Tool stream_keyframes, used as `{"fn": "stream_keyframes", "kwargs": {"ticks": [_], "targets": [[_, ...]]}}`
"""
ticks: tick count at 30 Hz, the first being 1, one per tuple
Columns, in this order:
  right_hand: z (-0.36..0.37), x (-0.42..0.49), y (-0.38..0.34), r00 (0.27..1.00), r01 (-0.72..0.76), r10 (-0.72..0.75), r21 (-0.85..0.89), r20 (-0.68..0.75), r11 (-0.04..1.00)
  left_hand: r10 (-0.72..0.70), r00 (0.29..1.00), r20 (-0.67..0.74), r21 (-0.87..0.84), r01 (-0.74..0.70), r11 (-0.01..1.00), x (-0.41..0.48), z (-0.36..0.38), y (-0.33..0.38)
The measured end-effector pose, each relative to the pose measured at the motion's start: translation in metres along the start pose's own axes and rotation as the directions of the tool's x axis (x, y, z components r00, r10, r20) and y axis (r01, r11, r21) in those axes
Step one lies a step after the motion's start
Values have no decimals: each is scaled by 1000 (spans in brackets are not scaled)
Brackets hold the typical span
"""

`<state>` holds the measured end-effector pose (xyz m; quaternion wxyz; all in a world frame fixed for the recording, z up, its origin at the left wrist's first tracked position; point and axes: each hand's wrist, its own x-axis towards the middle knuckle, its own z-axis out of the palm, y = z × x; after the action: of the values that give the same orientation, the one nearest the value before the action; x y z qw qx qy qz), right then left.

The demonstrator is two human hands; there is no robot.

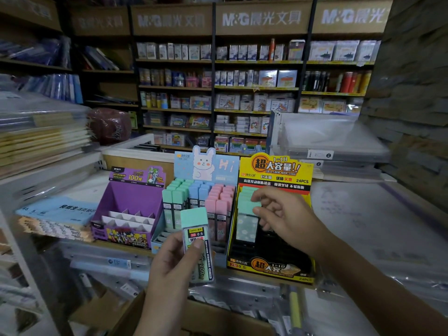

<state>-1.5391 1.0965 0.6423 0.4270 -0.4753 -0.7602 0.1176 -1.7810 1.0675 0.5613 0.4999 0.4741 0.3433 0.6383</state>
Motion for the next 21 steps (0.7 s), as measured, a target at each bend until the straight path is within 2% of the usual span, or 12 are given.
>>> {"fn": "stream_keyframes", "kwargs": {"ticks": [3,9,14,17,19,21], "targets": [[-1,3,3,999,22,-28,-132,-42,991,24,999,36,-1,-24,1000,2,2,5],[-4,3,2,998,12,-17,-112,-53,994,102,990,96,64,-109,992,9,13,20],[-15,2,-9,996,-34,35,17,-79,999,175,958,227,188,-219,957,18,29,46],[-35,-5,-16,993,-47,58,104,-107,993,194,947,257,238,-256,937,25,44,62],[-52,-16,-14,988,-51,59,58,-140,997,211,931,298,231,-285,930,29,55,67],[-70,-31,-9,983,-69,50,-107,-178,992,228,910,345,217,-314,924,35,66,69]]}}
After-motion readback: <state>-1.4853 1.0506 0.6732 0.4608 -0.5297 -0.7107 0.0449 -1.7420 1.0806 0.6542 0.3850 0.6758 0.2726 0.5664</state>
